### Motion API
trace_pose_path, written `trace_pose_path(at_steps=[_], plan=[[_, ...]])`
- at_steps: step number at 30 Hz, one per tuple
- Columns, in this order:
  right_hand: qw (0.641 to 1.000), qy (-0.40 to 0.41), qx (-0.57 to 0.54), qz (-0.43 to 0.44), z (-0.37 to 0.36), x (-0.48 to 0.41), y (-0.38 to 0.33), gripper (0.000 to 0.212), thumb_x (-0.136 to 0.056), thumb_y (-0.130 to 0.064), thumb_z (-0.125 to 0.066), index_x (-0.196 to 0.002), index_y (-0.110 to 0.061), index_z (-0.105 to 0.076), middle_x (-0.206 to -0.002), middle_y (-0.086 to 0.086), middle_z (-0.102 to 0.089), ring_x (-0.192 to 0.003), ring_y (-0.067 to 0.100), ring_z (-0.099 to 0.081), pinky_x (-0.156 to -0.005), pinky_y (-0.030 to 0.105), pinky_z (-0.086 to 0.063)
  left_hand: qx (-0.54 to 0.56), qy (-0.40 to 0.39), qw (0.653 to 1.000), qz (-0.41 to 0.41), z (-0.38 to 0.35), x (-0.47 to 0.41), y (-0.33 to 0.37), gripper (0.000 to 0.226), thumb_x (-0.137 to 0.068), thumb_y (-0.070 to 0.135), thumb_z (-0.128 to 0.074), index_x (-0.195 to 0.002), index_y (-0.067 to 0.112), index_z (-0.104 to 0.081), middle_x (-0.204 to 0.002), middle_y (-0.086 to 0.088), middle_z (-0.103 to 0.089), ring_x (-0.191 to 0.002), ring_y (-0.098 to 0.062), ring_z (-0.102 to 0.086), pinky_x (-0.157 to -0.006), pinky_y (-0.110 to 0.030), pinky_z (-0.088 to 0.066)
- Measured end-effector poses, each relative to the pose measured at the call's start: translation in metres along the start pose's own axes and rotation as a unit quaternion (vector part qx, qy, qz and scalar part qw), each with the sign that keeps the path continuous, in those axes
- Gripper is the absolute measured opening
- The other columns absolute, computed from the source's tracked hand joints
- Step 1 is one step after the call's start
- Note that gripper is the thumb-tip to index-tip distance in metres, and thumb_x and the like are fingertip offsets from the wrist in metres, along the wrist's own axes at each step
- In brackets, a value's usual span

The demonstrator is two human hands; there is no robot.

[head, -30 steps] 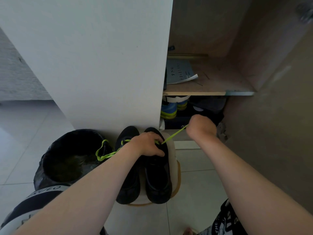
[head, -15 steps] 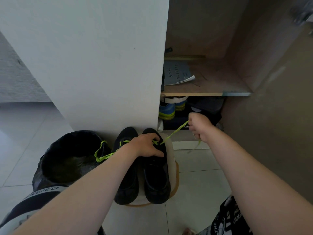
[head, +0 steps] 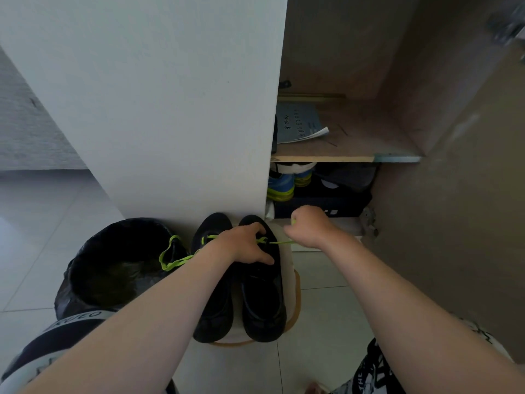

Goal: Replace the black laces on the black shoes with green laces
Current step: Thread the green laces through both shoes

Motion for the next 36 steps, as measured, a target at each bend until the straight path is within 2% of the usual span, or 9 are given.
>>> trace_pose_path(at_steps=[6, 10, 12, 15, 19, 22, 27, 31, 36], plan=[[0.992, -0.036, 0.120, 0.022, -0.013, -0.001, -0.005, 0.026, -0.081, -0.026, -0.068, -0.063, -0.015, -0.052, -0.067, 0.002, -0.053, -0.065, 0.023, -0.054, -0.047, 0.026, -0.032, 0.013, -0.007, 1.000, 0.003, 0.001, 0.000, -0.002, 0.097, -0.058, 0.071, -0.074, -0.141, 0.037, -0.039, -0.139, 0.006, -0.051, -0.125, -0.021, -0.051, -0.103, -0.039, -0.044], [1.000, -0.022, -0.008, 0.007, -0.009, -0.002, -0.002, 0.033, -0.091, -0.027, -0.056, -0.066, -0.009, -0.044, -0.069, 0.005, -0.047, -0.063, 0.021, -0.046, -0.053, 0.031, -0.028, 0.135, -0.016, 0.990, -0.019, 0.007, 0.002, -0.001, 0.062, -0.081, 0.041, -0.075, -0.138, 0.027, -0.053, -0.128, 0.008, -0.054, -0.121, -0.015, -0.052, -0.099, -0.024, -0.040], [0.994, 0.014, -0.106, 0.020, -0.003, -0.003, -0.004, 0.031, -0.095, -0.025, -0.052, -0.068, -0.010, -0.043, -0.074, 0.007, -0.046, -0.068, 0.021, -0.046, -0.059, 0.034, -0.028, 0.253, 0.052, 0.966, -0.024, 0.022, 0.002, -0.001, 0.029, -0.090, 0.011, -0.064, -0.119, 0.017, -0.066, -0.116, 0.001, -0.066, -0.109, -0.016, -0.060, -0.088, -0.020, -0.042], [0.985, 0.055, -0.158, 0.031, 0.006, -0.005, -0.010, 0.033, -0.096, -0.030, -0.055, -0.065, -0.019, -0.059, -0.076, -0.005, -0.059, -0.076, 0.015, -0.054, -0.064, 0.031, -0.038, 0.301, 0.139, 0.943, 0.004, 0.050, 0.008, -0.003, 0.034, -0.085, -0.008, -0.045, -0.082, 0.017, -0.067, -0.082, 0.001, -0.069, -0.075, -0.017, -0.060, -0.071, -0.025, -0.047], [0.987, 0.074, -0.143, -0.008, 0.016, -0.006, -0.022, 0.027, -0.088, -0.038, -0.062, -0.074, -0.021, -0.077, -0.078, -0.006, -0.072, -0.078, 0.017, -0.063, -0.075, 0.035, -0.052, 0.246, 0.021, 0.969, -0.002, 0.060, 0.024, 0.018, 0.031, -0.093, 0.005, -0.043, -0.081, 0.018, -0.068, -0.079, 0.004, -0.072, -0.068, -0.013, -0.065, -0.060, -0.021, -0.043], [0.929, 0.011, -0.368, -0.032, 0.016, 0.002, -0.039, 0.025, -0.094, -0.025, -0.063, -0.074, -0.013, -0.072, -0.056, -0.001, -0.060, -0.049, 0.014, -0.051, -0.047, 0.022, -0.039, 0.288, -0.051, 0.956, -0.026, 0.055, 0.029, 0.030, 0.020, -0.094, 0.015, -0.051, -0.096, 0.016, -0.070, -0.094, 0.001, -0.076, -0.092, -0.017, -0.070, -0.074, -0.025, -0.048], [0.769, -0.016, -0.638, -0.037, 0.020, 0.001, -0.051, 0.012, -0.099, -0.013, -0.061, -0.101, -0.006, -0.070, -0.075, 0.002, -0.072, -0.057, 0.012, -0.063, -0.047, 0.020, -0.049, 0.528, -0.125, 0.837, -0.070, 0.071, 0.039, 0.033, 0.023, -0.094, 0.014, -0.039, -0.102, 0.013, -0.061, -0.098, -0.010, -0.069, -0.094, -0.025, -0.068, -0.091, -0.036, -0.051], [0.735, -0.021, -0.676, -0.053, 0.021, -0.001, -0.045, 0.012, -0.099, -0.013, -0.060, -0.102, -0.006, -0.069, -0.084, 0.005, -0.072, -0.067, 0.015, -0.068, -0.055, 0.024, -0.057, 0.397, -0.137, 0.905, -0.064, 0.083, 0.050, 0.020, 0.025, -0.100, 0.026, -0.050, -0.115, 0.010, -0.063, -0.086, -0.003, -0.069, -0.050, -0.011, -0.046, -0.086, -0.037, -0.054], [0.822, 0.080, -0.536, -0.173, 0.020, -0.009, -0.010, 0.013, -0.100, -0.014, -0.059, -0.104, -0.004, -0.066, -0.073, 0.008, -0.062, -0.048, 0.015, -0.057, -0.040, 0.022, -0.045, 0.334, -0.052, 0.941, -0.026, 0.105, 0.053, -0.008, 0.024, -0.104, 0.023, -0.046, -0.093, 0.011, -0.063, -0.056, 0.007, -0.041, -0.043, -0.010, -0.033, -0.074, -0.033, -0.054]])
Point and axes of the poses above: each hand's wrist, its own x-axis away from the middle knuckle, its own z-axis out of the back of the hand, y = z × x, the point moved 4 cm from there along -x, towards the middle knuckle
